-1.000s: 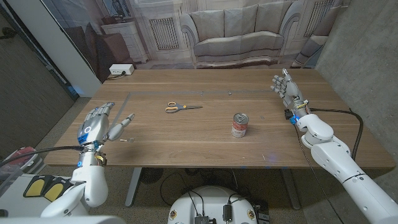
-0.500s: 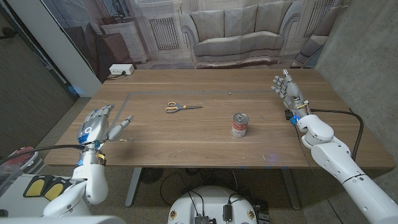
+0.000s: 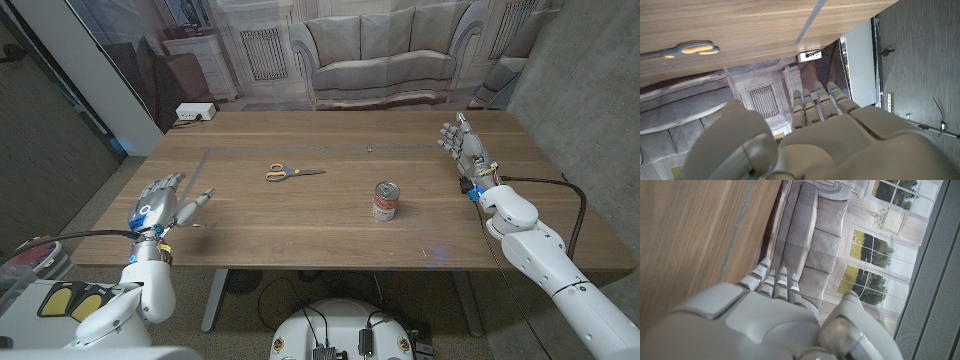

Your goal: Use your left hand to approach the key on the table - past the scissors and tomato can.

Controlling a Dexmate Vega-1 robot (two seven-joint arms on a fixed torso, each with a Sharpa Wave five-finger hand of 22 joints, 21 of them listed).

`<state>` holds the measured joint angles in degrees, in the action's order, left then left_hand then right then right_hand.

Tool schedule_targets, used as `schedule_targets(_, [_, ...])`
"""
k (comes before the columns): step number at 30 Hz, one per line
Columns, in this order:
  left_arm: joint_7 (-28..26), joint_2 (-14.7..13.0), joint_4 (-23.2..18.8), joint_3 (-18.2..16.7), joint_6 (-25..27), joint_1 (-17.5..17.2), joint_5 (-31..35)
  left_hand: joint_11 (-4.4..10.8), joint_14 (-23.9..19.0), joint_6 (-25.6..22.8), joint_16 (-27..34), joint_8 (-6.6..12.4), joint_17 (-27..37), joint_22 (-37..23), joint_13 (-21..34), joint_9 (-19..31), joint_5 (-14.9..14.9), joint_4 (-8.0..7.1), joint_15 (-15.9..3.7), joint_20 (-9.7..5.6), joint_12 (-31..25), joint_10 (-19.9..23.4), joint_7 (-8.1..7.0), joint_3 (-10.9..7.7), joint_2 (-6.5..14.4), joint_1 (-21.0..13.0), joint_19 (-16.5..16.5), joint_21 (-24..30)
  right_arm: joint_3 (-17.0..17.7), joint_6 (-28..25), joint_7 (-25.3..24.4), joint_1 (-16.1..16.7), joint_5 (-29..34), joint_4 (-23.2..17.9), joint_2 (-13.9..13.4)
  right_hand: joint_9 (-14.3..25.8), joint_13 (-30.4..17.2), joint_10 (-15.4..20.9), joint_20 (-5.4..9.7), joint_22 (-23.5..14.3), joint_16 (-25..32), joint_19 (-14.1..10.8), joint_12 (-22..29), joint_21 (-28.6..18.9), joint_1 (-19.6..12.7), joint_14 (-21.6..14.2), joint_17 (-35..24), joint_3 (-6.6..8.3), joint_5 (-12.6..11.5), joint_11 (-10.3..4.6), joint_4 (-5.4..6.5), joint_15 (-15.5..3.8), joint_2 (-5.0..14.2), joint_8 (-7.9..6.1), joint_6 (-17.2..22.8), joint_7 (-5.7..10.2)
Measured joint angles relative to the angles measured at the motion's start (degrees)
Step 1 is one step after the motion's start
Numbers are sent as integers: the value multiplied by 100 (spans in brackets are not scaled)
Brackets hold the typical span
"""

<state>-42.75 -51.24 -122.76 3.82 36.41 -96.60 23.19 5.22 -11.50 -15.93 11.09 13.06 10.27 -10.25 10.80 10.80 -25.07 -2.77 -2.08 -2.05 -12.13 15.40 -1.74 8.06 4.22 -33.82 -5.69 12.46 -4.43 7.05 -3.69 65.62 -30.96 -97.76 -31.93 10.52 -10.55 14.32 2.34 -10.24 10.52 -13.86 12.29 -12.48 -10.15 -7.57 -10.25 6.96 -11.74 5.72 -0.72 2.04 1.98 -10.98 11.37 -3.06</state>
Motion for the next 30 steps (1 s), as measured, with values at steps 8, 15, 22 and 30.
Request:
schedule_targets(8, [22,-110,68,105,41,107,-184,10,-31,-71,0,0,0,0,0,0,0,-10,-31,0,6,53,9,42,15,-15,0,0,0,-1,0,9,3,-42,-7,0,0,0,0,0,0,0,0,29,0,1,0,0,0,0,0,0,0,0,0,0])
schedule_targets(15, [132,-261,93,269,147,250,-313,10,-31,-70,0,0,0,0,-1,0,0,-10,-31,0,5,52,10,42,23,-23,0,0,-4,-14,-10,13,11,-72,-8,0,0,0,0,0,0,0,0,29,0,2,0,0,0,0,0,0,0,0,0,0])
schedule_targets(22, [238,-389,119,445,291,402,-435,32,-31,-101,0,0,0,-30,-1,-1,-44,-9,-31,0,5,75,-21,43,46,-46,0,0,-14,-28,-23,20,13,-85,-4,0,0,-1,0,0,0,0,0,29,0,2,0,0,0,0,0,0,0,0,0,0])
schedule_targets(30, [267,-463,226,661,357,592,-589,51,-31,-100,0,0,0,-29,-1,-1,-44,7,-31,0,4,94,-21,57,45,-45,0,0,-27,-47,-29,23,14,-87,1,0,0,-1,0,0,0,0,0,29,0,3,0,1,0,0,0,0,0,0,0,0])
